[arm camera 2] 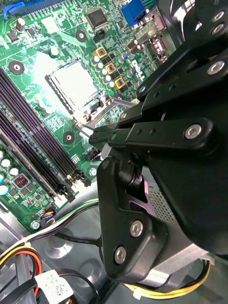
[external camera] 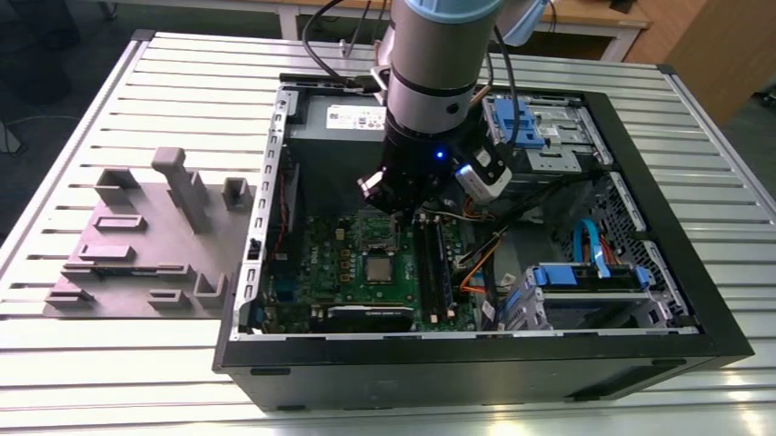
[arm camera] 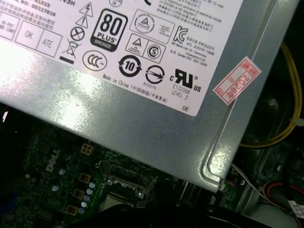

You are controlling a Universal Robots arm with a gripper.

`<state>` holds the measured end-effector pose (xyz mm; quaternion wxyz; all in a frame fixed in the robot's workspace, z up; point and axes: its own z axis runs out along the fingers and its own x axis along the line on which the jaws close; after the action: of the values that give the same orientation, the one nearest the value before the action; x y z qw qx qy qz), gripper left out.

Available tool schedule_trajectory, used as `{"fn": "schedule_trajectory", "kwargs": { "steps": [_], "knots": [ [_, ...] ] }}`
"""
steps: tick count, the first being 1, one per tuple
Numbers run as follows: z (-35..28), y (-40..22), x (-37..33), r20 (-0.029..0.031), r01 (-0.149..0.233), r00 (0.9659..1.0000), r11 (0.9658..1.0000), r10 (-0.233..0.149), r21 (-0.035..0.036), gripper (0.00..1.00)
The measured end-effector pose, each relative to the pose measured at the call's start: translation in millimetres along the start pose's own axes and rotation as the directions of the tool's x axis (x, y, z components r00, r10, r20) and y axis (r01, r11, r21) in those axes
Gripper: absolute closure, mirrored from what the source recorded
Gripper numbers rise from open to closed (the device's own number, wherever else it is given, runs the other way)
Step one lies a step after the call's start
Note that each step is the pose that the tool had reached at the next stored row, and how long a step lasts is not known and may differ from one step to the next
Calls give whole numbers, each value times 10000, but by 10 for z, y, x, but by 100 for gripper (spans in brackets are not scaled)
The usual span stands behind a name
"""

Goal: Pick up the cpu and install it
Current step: 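Close the cpu cover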

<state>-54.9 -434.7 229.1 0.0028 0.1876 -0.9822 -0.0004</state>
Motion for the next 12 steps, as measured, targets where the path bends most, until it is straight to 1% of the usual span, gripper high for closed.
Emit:
{"fn": "schedule_trajectory", "kwargs": {
  "steps": [4, 12],
  "knots": [
    [0, 0, 0, -1, 121, 9999, 9999, -121, 1, 90],
    [0, 0, 0, 0, 142, 9999, 9999, -142, 1, 90]
  ]
}}
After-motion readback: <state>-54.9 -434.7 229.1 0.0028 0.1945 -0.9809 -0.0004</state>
